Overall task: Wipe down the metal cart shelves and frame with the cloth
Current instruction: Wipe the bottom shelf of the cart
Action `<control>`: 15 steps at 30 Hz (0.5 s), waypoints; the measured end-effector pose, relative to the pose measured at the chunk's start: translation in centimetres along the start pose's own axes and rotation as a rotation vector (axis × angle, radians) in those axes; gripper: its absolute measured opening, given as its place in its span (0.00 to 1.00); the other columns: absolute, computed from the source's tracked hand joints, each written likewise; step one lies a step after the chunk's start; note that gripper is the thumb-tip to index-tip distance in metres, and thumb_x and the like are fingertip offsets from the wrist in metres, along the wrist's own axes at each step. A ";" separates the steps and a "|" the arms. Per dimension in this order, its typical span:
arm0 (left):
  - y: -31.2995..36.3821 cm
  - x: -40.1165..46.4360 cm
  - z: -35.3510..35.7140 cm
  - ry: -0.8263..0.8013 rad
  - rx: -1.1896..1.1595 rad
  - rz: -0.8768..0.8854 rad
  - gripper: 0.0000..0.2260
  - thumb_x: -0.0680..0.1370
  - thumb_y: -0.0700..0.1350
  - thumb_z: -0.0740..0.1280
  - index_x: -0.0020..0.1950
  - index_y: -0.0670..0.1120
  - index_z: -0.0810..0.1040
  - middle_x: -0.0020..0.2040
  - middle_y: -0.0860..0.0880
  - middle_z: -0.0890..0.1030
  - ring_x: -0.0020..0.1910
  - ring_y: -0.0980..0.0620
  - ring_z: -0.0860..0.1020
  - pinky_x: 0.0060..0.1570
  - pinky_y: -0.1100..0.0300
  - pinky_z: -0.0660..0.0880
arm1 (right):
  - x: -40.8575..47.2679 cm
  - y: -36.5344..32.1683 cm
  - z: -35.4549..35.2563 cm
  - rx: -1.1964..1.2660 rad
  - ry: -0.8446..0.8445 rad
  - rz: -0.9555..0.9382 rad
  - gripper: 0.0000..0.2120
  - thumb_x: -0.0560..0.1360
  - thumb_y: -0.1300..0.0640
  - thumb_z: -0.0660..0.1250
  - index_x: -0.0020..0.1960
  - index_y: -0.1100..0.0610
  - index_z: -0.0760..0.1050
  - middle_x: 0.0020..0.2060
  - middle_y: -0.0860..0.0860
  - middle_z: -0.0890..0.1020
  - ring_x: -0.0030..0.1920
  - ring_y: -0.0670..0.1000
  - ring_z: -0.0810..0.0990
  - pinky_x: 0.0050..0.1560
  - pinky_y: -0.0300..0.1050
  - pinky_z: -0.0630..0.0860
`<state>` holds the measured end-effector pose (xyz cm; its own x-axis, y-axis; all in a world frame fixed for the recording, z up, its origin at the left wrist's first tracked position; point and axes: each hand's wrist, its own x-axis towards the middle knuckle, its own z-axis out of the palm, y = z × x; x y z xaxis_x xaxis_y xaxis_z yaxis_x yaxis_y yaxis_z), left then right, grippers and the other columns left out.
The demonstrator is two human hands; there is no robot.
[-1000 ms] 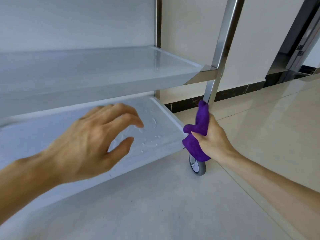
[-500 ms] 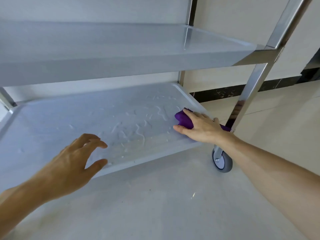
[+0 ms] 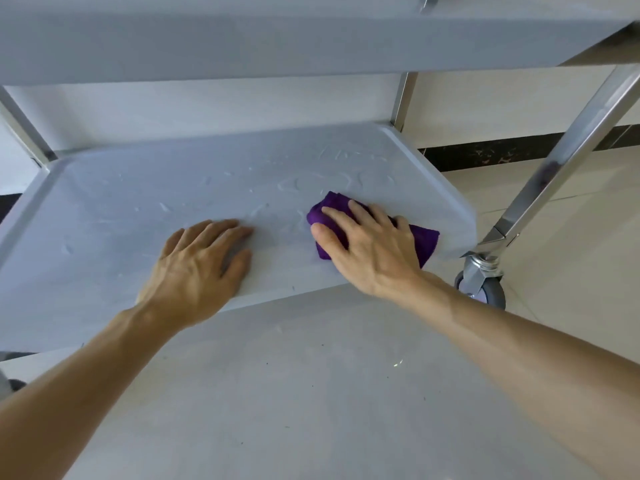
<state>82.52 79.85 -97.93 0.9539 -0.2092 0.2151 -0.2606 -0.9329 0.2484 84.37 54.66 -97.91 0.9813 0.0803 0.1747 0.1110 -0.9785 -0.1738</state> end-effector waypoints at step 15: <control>0.2 0.3 0.7 -0.025 0.066 -0.017 0.26 0.78 0.61 0.47 0.72 0.58 0.69 0.73 0.56 0.70 0.73 0.50 0.64 0.75 0.49 0.57 | 3.2 9.0 -2.7 0.035 0.000 0.360 0.29 0.76 0.32 0.41 0.61 0.46 0.72 0.67 0.51 0.75 0.67 0.60 0.70 0.65 0.65 0.62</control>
<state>82.83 79.35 -98.46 0.9618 -0.1995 0.1873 -0.2345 -0.9536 0.1888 88.08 45.56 -96.30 0.9584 -0.2687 0.0964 -0.2367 -0.9368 -0.2576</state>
